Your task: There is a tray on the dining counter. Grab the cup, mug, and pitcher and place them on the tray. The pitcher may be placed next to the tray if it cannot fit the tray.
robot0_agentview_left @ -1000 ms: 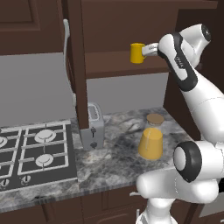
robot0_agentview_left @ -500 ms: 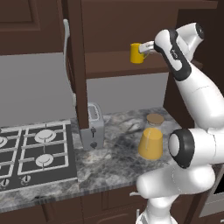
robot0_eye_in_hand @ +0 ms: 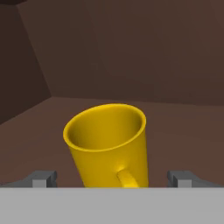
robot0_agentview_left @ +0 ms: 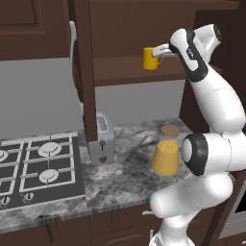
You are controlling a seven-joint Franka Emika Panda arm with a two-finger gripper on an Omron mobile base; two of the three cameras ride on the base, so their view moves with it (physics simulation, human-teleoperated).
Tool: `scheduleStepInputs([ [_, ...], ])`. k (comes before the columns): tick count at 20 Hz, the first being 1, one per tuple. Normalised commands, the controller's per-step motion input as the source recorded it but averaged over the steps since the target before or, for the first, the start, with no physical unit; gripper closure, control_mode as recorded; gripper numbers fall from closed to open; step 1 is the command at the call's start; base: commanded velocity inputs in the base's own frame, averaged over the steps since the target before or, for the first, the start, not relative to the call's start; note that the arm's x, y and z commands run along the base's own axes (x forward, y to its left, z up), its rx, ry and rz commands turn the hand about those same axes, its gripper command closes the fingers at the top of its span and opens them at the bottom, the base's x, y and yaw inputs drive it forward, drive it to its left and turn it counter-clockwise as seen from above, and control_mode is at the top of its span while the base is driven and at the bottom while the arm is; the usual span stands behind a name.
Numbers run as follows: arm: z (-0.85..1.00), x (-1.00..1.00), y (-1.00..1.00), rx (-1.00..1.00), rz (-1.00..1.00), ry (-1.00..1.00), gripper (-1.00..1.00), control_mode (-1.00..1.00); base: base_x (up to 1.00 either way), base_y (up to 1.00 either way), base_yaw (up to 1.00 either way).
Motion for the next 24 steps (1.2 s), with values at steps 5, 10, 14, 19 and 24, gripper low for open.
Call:
scheduleStepInputs([
  [5, -0.01, 0.16, -0.06, 0.0, 0.05, 0.0, -1.0, -1.0, 0.0, 0.0, 0.0],
  [10, -0.03, 0.12, -0.11, 0.0, 0.06, 0.0, -1.0, -1.0, 0.0, 0.0, 0.0],
  [14, -0.04, 0.13, -0.01, 0.0, 0.04, 0.0, -1.0, -1.0, 0.0, 0.0, 0.0],
  [19, -0.11, 0.21, 0.0, 0.0, 0.03, 0.0, -1.0, -1.0, 0.0, 0.0, 0.0],
  [24, -0.07, 0.11, 0.0, 0.0, 0.01, 0.0, -1.0, -1.0, 0.0, 0.0, 0.0],
])
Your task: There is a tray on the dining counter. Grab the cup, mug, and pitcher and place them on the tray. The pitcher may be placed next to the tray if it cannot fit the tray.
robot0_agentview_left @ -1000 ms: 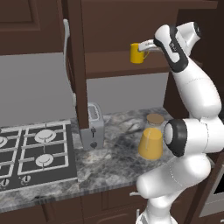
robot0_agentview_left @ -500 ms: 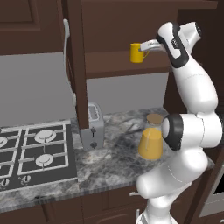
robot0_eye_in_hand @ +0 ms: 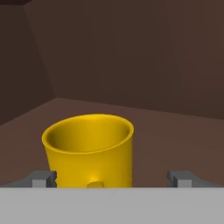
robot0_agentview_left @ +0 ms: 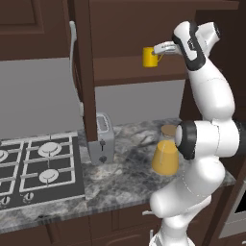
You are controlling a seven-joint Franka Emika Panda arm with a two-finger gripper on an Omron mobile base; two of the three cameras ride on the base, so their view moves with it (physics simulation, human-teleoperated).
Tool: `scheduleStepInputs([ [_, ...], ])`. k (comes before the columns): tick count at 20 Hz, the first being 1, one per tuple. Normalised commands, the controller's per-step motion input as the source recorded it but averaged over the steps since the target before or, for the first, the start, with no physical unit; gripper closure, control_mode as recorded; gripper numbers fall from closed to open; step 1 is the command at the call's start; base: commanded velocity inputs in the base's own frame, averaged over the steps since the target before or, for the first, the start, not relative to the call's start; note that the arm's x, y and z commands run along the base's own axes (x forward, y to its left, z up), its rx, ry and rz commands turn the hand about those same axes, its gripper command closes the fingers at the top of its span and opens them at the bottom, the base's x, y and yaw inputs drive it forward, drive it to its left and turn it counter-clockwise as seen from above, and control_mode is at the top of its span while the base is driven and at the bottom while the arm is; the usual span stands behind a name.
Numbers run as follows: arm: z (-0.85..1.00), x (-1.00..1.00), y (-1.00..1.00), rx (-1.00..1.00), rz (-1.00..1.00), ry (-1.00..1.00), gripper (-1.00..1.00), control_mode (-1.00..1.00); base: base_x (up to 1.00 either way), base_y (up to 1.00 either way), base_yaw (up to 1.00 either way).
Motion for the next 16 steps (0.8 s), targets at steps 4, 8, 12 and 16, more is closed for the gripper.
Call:
scheduleStepInputs([
  [4, 0.0, 0.0, 0.0, 0.0, 0.0, 0.0, -1.0, -1.0, 0.0, 0.0, 0.0],
  [8, 0.0, 0.0, 0.0, 0.0, 0.0, 0.0, -1.0, -1.0, 0.0, 0.0, 0.0],
  [12, 0.0, 0.0, 0.0, 0.0, 0.0, 0.0, 1.0, -1.0, 0.0, 0.0, 0.0],
  [16, 0.0, 0.0, 0.0, 0.0, 0.0, 0.0, 1.0, -1.0, 0.0, 0.0, 0.0],
])
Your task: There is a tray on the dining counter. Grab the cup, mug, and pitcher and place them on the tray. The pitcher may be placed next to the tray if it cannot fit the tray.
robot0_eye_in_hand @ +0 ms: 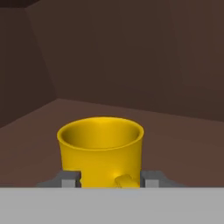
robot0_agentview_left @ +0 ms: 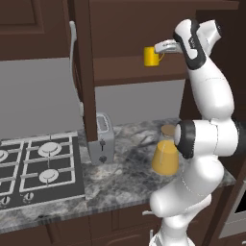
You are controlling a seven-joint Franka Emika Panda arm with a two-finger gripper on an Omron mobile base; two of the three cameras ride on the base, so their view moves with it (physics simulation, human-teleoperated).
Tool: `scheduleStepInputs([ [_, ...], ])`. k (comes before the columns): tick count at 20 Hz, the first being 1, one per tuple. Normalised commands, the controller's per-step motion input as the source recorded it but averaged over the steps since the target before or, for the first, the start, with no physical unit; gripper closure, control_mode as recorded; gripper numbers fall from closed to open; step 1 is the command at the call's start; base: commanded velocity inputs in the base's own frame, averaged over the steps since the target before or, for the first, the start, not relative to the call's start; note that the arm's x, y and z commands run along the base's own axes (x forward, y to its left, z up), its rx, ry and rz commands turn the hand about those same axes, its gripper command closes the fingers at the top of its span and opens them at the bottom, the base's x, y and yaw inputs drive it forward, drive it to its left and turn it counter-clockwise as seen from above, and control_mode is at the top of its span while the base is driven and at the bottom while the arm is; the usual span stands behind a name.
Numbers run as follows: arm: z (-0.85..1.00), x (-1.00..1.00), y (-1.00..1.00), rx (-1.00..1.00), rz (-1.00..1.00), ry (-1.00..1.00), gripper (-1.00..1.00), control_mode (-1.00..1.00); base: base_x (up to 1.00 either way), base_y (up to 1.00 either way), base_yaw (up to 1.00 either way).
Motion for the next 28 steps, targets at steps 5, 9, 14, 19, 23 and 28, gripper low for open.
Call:
scheduleStepInputs([
  [5, 0.0, 0.0, 0.0, 0.0, 0.0, 0.0, 1.0, -1.0, 0.0, 0.0, 0.0],
  [9, 0.0, 0.0, 0.0, 0.0, 0.0, 0.0, 1.0, -1.0, 0.0, 0.0, 0.0],
  [14, -0.06, 0.0, 0.02, -0.02, -0.03, -0.14, 1.0, -1.0, 0.0, 0.0, 0.0],
  [19, -0.13, -0.12, 0.13, -0.05, -0.12, -0.21, 1.0, -1.0, 0.0, 0.0, 0.0],
  [23, 0.0, -0.18, 0.28, -0.05, -0.14, -0.1, 1.0, -1.0, 0.0, 0.0, 0.0],
  [28, 0.02, -0.41, 0.21, -0.09, -0.16, -0.11, 1.0, -1.0, 0.0, 0.0, 0.0],
])
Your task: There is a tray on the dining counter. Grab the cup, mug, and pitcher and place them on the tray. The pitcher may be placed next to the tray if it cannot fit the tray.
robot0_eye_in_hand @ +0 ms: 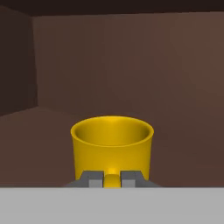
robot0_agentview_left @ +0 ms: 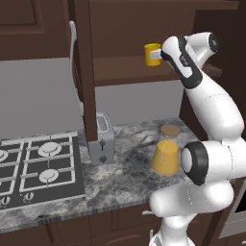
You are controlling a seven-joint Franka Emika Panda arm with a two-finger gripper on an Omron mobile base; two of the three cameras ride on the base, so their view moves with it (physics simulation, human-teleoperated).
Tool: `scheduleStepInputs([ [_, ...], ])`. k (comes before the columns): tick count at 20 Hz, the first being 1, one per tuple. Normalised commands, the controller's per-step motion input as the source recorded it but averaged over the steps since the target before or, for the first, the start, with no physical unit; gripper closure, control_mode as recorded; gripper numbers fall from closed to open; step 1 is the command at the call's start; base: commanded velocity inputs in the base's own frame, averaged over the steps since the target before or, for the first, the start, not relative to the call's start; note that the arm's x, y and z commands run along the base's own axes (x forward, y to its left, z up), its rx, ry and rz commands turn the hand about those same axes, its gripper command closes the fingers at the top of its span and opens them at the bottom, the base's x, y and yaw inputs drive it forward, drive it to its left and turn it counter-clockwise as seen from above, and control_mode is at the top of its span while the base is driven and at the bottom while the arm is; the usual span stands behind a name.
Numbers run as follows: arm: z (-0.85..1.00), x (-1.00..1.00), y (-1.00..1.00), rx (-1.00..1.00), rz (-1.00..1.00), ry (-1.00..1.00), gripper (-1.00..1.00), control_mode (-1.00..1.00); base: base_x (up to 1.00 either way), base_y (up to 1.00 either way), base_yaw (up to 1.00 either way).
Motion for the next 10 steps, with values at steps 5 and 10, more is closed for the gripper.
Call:
scheduleStepInputs([
  [5, 0.25, -0.55, 0.0, -0.01, -0.16, -0.05, 1.0, -1.0, 0.0, 0.0, 0.0],
  [10, 0.43, -0.49, 0.0, 0.0, -0.2, -0.01, 1.0, -1.0, 0.0, 0.0, 0.0],
])
